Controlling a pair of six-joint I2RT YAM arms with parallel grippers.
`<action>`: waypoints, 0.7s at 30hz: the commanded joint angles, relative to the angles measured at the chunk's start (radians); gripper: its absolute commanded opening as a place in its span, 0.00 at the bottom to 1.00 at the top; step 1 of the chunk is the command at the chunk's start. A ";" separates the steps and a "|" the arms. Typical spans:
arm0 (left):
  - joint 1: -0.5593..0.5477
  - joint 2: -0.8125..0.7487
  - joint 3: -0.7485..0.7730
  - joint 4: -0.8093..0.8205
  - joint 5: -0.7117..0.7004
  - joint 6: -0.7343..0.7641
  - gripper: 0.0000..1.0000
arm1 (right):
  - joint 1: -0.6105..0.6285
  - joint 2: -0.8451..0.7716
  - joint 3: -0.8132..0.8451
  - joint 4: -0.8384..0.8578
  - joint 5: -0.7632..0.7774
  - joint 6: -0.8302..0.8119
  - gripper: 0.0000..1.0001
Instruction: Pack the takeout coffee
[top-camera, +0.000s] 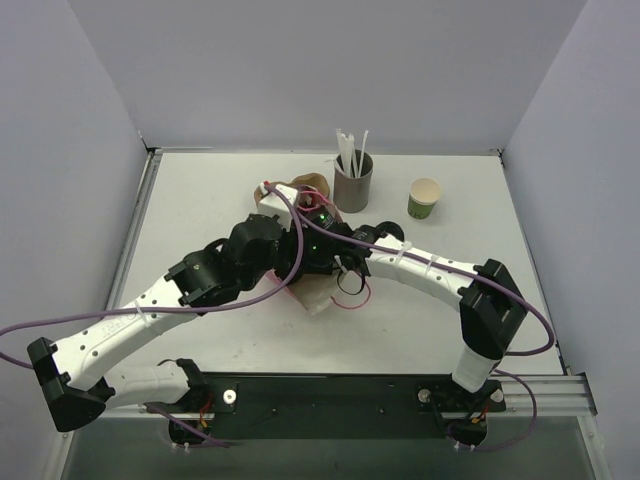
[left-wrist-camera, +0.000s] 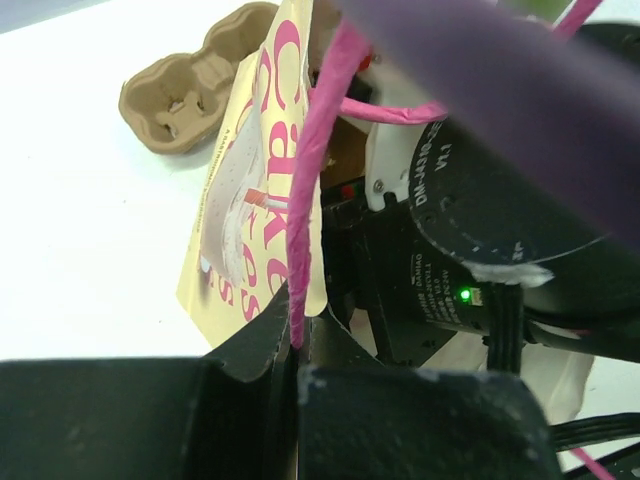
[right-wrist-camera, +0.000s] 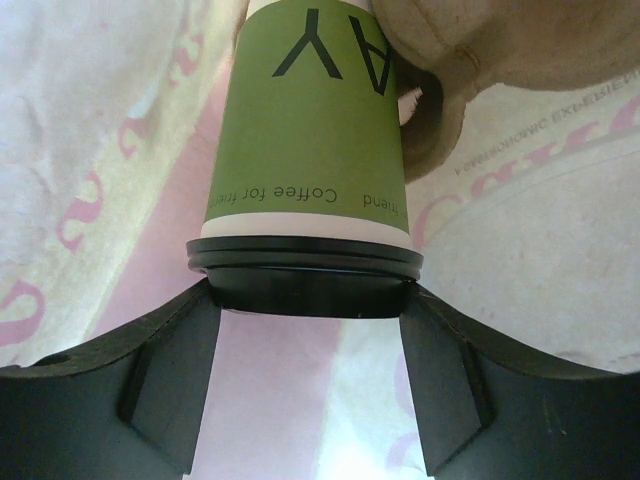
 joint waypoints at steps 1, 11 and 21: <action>-0.016 -0.015 0.029 -0.076 -0.036 -0.065 0.00 | -0.022 -0.001 0.074 -0.042 0.069 -0.015 0.36; -0.014 -0.064 -0.060 -0.009 -0.008 -0.080 0.00 | 0.003 -0.024 0.056 0.056 0.026 -0.070 0.36; 0.030 -0.063 -0.058 -0.035 -0.112 -0.071 0.00 | 0.021 -0.084 -0.019 0.125 -0.004 -0.137 0.36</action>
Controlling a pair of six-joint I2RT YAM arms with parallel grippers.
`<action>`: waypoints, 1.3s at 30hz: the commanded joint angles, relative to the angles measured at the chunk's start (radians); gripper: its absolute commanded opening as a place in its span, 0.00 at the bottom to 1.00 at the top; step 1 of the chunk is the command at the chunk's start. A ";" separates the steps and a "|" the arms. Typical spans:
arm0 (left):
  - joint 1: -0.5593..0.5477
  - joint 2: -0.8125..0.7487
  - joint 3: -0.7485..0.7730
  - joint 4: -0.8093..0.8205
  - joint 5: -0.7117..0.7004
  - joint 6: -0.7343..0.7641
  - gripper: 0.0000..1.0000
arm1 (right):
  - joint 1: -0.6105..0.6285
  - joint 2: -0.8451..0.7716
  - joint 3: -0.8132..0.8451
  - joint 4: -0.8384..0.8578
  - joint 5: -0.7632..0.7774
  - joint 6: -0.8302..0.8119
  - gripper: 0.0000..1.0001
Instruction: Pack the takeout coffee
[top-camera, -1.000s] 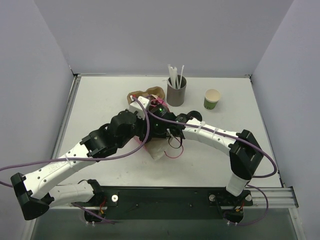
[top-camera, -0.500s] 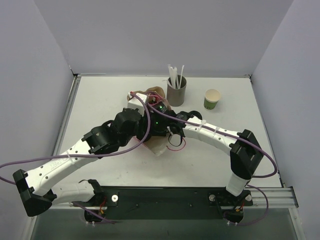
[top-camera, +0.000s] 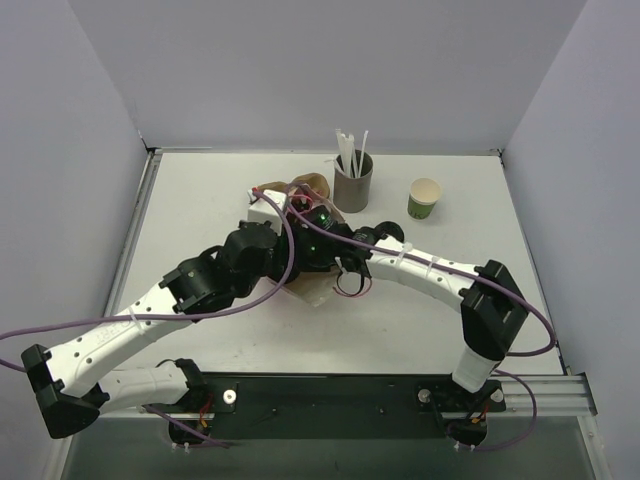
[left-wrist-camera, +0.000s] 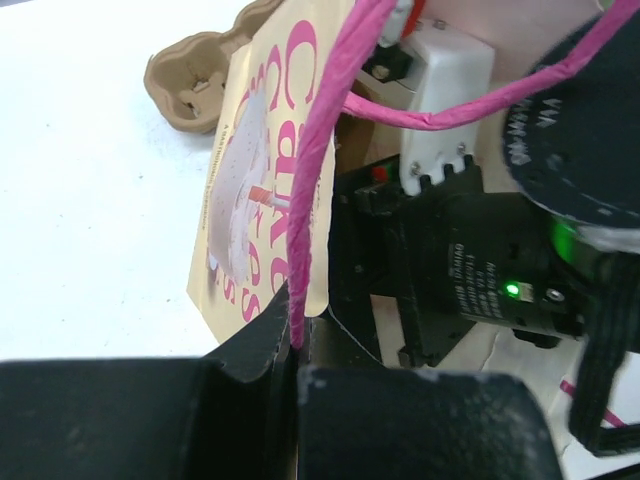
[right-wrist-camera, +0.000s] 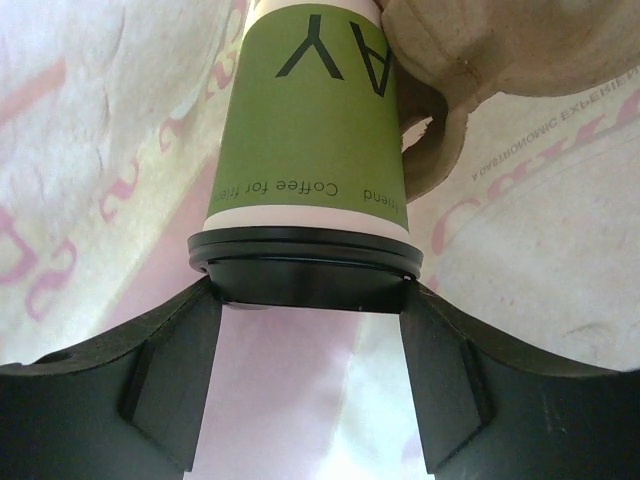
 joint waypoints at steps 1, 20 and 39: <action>0.048 -0.008 0.018 -0.038 -0.045 -0.005 0.00 | 0.008 -0.083 -0.029 0.096 0.003 -0.058 0.36; 0.096 0.073 0.116 -0.100 -0.011 0.016 0.00 | 0.021 -0.103 0.085 0.011 0.006 -0.233 0.36; 0.140 0.063 0.102 -0.038 0.022 0.030 0.00 | -0.042 -0.100 -0.010 0.040 -0.230 -0.221 0.35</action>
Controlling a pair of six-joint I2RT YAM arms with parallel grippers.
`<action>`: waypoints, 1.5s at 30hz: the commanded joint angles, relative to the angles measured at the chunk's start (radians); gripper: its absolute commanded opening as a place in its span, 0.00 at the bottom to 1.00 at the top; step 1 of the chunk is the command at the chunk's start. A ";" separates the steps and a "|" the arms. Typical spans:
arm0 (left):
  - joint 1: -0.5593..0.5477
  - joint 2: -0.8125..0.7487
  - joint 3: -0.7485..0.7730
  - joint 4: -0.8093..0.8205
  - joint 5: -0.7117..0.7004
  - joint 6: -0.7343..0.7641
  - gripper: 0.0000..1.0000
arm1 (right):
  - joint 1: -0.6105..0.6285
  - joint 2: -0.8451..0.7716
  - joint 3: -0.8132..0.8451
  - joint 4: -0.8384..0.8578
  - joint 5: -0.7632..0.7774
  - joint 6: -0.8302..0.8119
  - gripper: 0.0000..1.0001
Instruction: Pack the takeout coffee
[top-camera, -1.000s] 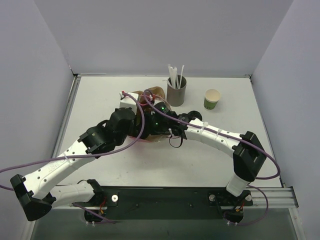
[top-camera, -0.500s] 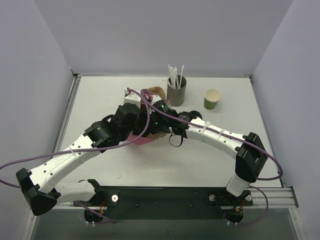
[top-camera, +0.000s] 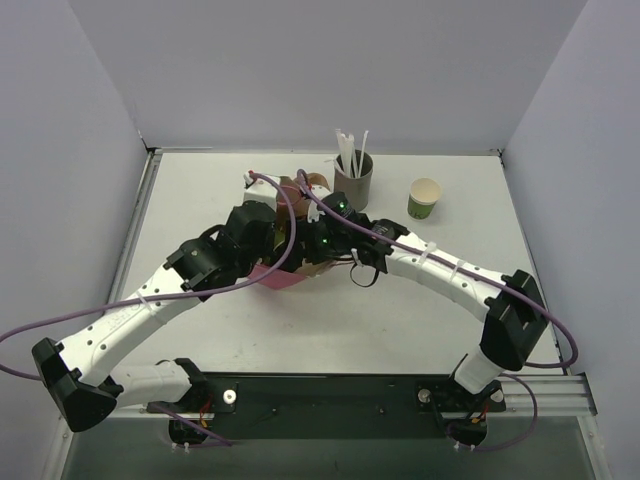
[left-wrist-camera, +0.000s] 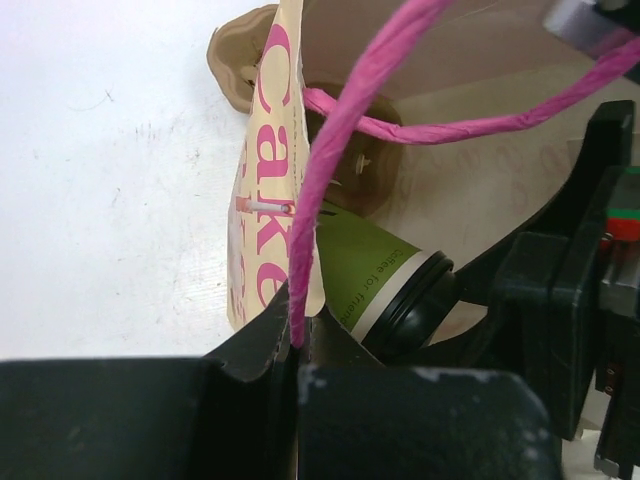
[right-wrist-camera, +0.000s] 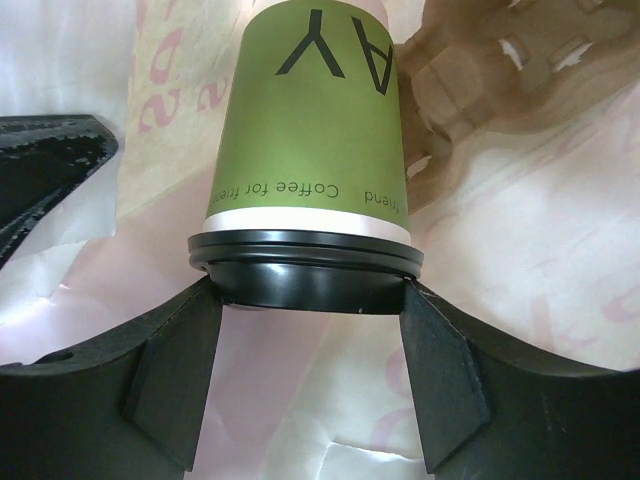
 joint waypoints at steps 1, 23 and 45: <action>0.008 -0.040 -0.006 0.078 0.023 0.013 0.00 | -0.006 0.020 -0.014 0.038 -0.131 0.025 0.35; 0.041 0.004 -0.011 0.084 0.032 0.020 0.00 | -0.006 -0.108 -0.094 0.059 0.023 -0.019 0.32; 0.045 0.027 0.021 0.118 0.048 0.035 0.00 | -0.006 0.029 -0.006 0.002 -0.229 -0.034 0.32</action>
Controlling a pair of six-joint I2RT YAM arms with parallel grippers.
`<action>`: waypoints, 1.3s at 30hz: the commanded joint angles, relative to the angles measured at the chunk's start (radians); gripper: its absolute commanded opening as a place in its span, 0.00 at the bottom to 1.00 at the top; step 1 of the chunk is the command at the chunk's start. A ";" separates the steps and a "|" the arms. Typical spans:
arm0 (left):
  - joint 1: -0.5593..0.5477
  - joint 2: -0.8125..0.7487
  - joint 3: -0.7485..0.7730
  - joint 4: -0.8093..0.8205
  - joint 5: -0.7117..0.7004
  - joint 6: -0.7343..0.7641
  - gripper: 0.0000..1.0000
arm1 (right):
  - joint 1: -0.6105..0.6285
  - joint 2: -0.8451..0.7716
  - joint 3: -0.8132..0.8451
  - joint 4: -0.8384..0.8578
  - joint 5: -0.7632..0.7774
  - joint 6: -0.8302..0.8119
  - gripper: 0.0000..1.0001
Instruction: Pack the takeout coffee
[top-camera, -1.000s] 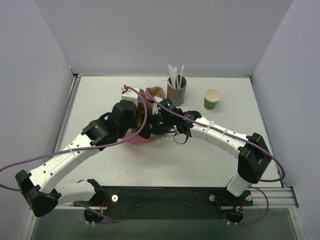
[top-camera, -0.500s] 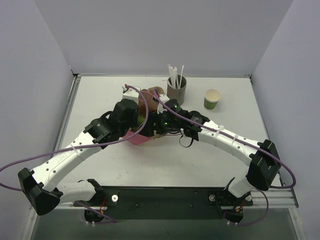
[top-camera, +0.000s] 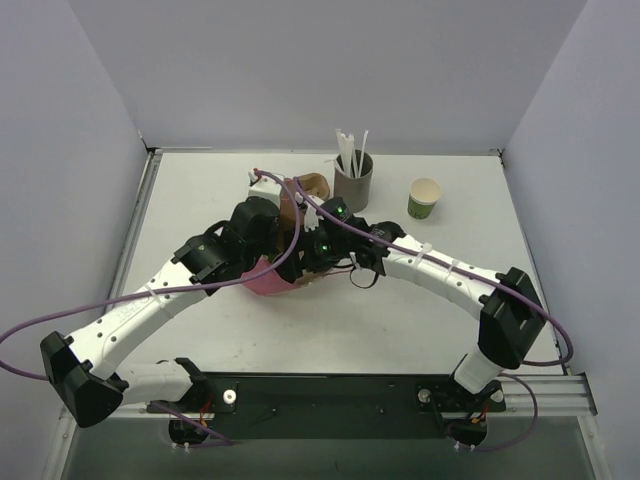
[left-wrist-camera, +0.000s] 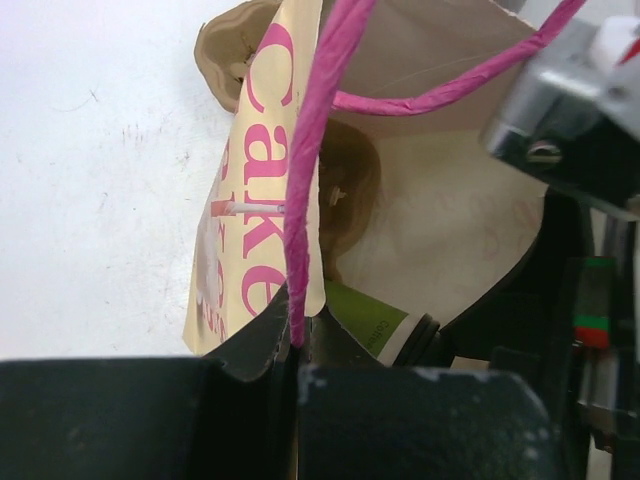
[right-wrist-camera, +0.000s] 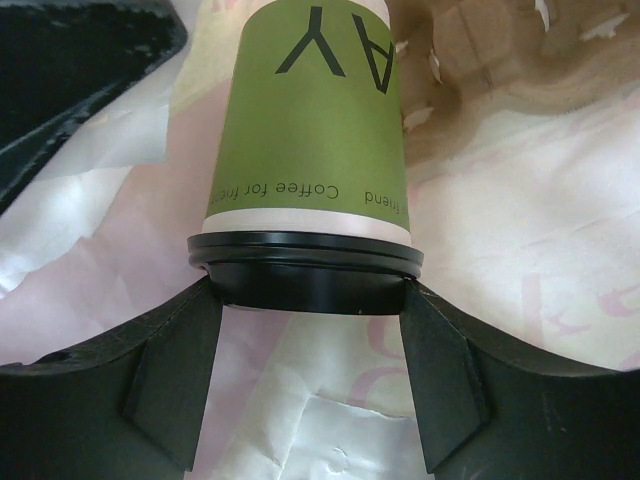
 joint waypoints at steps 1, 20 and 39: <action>0.008 -0.009 0.036 0.074 0.000 0.014 0.00 | -0.001 0.040 0.046 -0.021 -0.100 0.006 0.32; 0.014 -0.202 -0.202 0.359 0.362 0.229 0.00 | -0.055 0.159 0.141 -0.111 -0.061 0.242 0.29; 0.073 -0.265 -0.323 0.575 0.644 0.140 0.00 | -0.022 0.061 0.233 -0.343 0.200 0.222 0.29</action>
